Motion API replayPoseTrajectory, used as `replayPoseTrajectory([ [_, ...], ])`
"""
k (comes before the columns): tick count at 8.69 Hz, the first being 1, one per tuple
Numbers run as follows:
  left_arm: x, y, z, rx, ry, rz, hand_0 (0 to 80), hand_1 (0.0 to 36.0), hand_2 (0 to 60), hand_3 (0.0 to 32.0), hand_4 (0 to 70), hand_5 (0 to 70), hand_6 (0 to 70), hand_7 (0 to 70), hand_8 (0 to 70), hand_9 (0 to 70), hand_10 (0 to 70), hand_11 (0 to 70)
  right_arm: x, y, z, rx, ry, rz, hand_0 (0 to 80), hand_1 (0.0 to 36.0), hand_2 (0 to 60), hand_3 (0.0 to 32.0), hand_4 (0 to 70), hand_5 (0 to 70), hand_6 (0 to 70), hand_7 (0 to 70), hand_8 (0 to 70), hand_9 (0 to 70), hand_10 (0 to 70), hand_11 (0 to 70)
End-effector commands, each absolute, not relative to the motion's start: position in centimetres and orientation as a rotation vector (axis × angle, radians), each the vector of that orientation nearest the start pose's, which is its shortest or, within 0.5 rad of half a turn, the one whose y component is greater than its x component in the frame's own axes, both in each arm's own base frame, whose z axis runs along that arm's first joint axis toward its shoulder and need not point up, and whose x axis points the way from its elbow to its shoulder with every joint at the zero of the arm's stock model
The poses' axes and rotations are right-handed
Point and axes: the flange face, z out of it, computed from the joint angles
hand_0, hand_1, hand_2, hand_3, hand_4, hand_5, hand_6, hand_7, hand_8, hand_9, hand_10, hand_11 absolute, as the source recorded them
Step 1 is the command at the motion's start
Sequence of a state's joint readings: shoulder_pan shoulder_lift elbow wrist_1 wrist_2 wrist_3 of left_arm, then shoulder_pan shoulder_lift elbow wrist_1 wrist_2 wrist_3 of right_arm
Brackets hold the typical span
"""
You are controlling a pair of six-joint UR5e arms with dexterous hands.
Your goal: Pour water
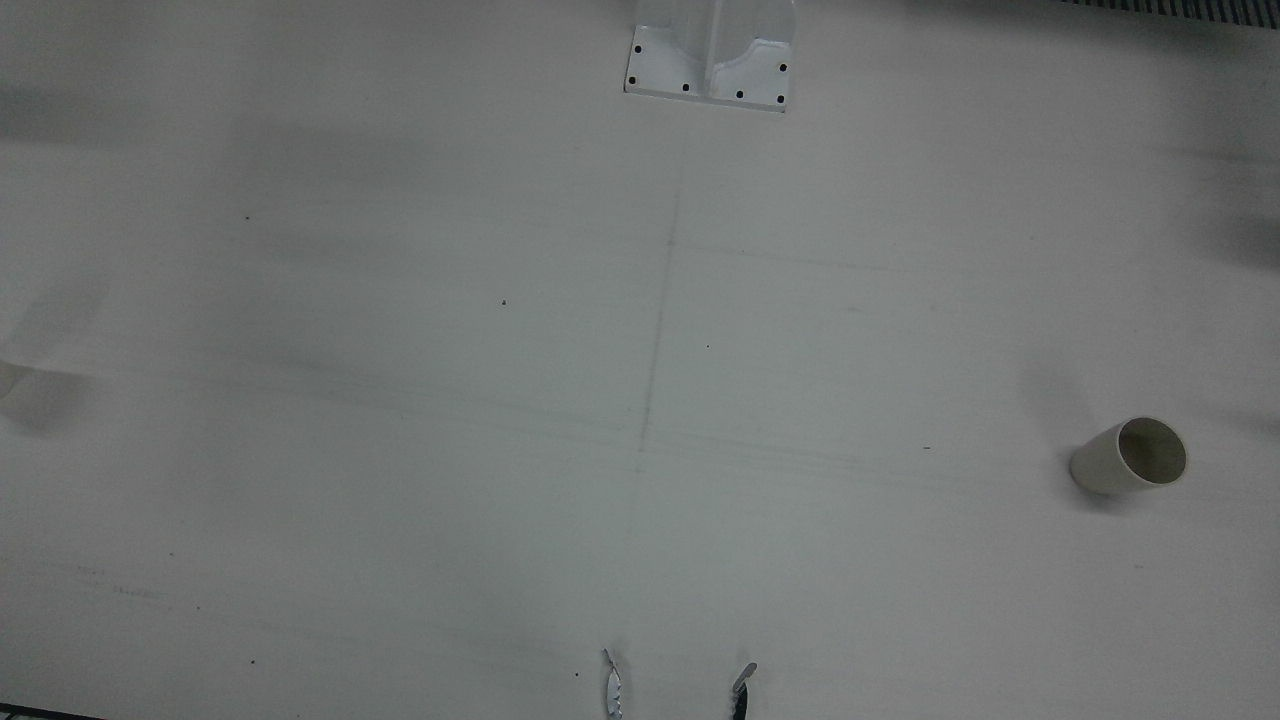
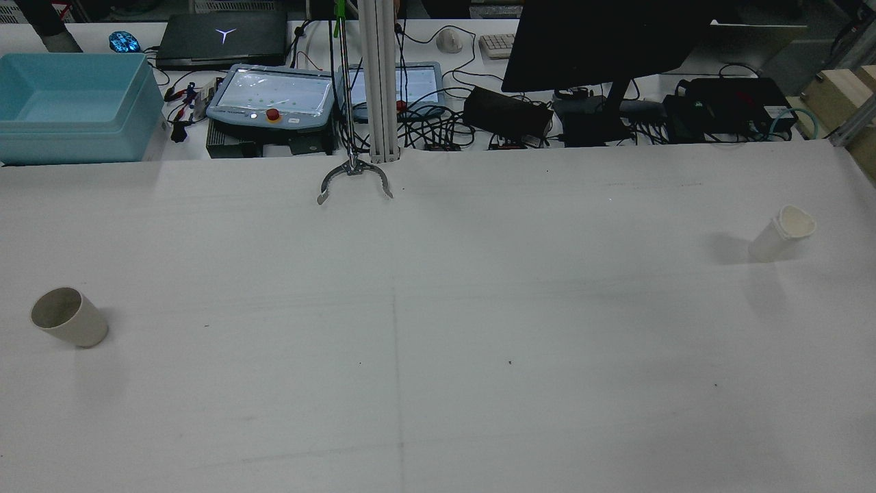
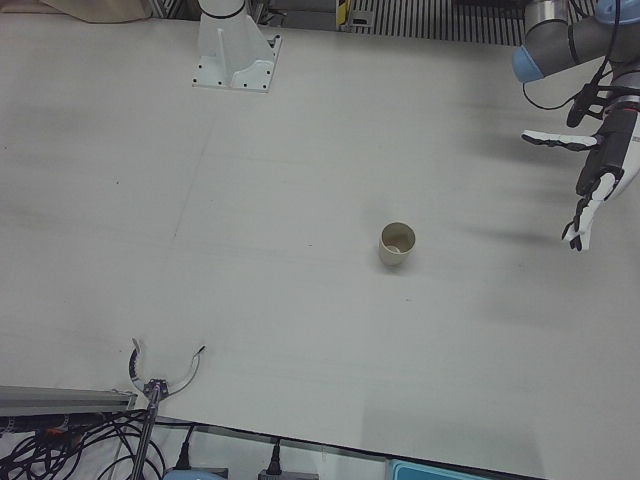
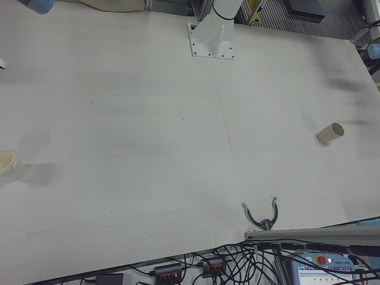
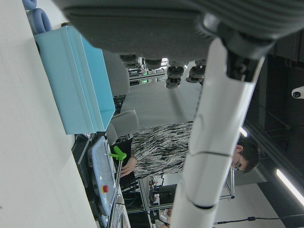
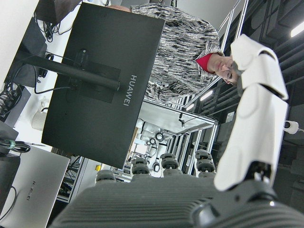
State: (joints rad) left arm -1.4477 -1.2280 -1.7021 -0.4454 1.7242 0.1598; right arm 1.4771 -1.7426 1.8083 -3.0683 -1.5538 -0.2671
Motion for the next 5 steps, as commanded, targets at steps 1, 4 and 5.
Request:
replayPoseTrajectory([
  [1, -7.5, -35.6, 73.1, -0.089, 2.244, -1.741, 70.8, 24.7, 0.0, 0.0, 12.4, 0.0, 9.4, 7.8, 1.1, 0.1, 0.0, 2.8, 8.3, -44.3, 64.2, -0.215, 2.563, -2.204, 49.5, 21.2, 21.6, 0.0, 0.0, 7.4, 13.2, 4.8, 5.6, 7.4, 0.0, 0.0],
  [4, -7.3, -34.4, 76.3, 0.049, 2.183, -1.679, 61.3, 21.0, 0.0, 0.0, 10.9, 0.0, 7.8, 5.4, 0.8, 0.0, 0.2, 2.8, 5.0, -44.5, 63.8, -0.173, 2.646, -2.229, 48.7, 20.0, 17.5, 0.0, 0.0, 7.0, 9.2, 0.0, 5.5, 8.3, 0.0, 0.0],
  [5, -6.6, -34.0, 78.0, 0.076, 2.134, -1.659, 67.0, 23.0, 0.0, 0.0, 14.9, 0.0, 9.6, 6.6, 1.7, 0.0, 3.6, 8.0, 4.0, -44.7, 62.9, -0.165, 2.677, -2.21, 48.8, 20.1, 17.5, 0.0, 0.0, 6.8, 8.0, 0.0, 4.7, 7.4, 0.0, 0.0],
])
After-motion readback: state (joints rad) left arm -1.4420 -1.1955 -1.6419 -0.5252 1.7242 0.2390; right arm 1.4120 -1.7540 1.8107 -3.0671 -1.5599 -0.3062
